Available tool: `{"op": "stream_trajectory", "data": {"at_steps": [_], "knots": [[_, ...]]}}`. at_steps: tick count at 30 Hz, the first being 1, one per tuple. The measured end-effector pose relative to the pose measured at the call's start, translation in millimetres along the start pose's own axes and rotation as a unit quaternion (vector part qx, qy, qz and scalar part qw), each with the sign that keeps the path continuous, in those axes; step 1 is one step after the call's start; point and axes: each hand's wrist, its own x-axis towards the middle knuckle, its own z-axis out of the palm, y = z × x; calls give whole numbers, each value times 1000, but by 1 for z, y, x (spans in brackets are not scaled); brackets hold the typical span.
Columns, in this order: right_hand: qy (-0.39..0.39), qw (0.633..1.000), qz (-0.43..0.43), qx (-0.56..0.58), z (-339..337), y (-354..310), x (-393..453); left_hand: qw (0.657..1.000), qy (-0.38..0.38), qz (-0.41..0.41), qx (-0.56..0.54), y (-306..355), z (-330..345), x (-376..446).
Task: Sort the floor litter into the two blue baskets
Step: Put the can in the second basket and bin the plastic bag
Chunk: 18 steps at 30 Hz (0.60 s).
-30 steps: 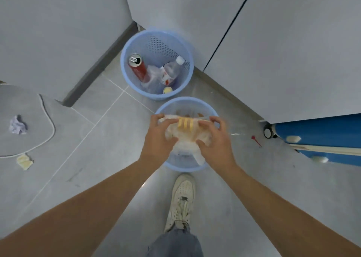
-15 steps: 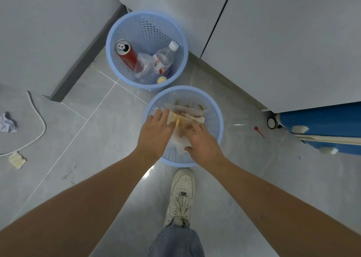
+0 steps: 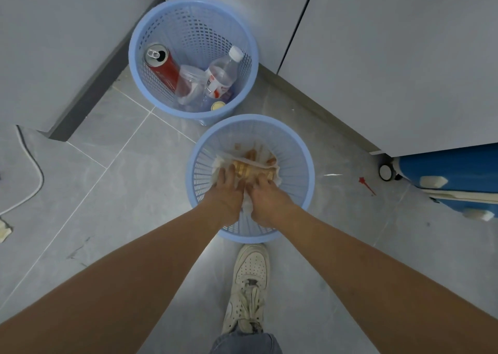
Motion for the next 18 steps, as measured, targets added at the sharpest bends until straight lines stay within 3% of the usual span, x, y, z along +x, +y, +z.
{"op": "stream_trajectory", "data": {"at_steps": [8, 14, 18], "knots": [[-78, 996, 33, 21, -5, -1, 8, 998, -23, -3, -54, -1, -3, 7], [137, 986, 25, 87, -38, -13, -41, 976, 168, 76, -112, -9, -45, -58], [259, 960, 15, 103, -63, -37, -85, 955, 233, 88, -162, -28, -67, -115]]}}
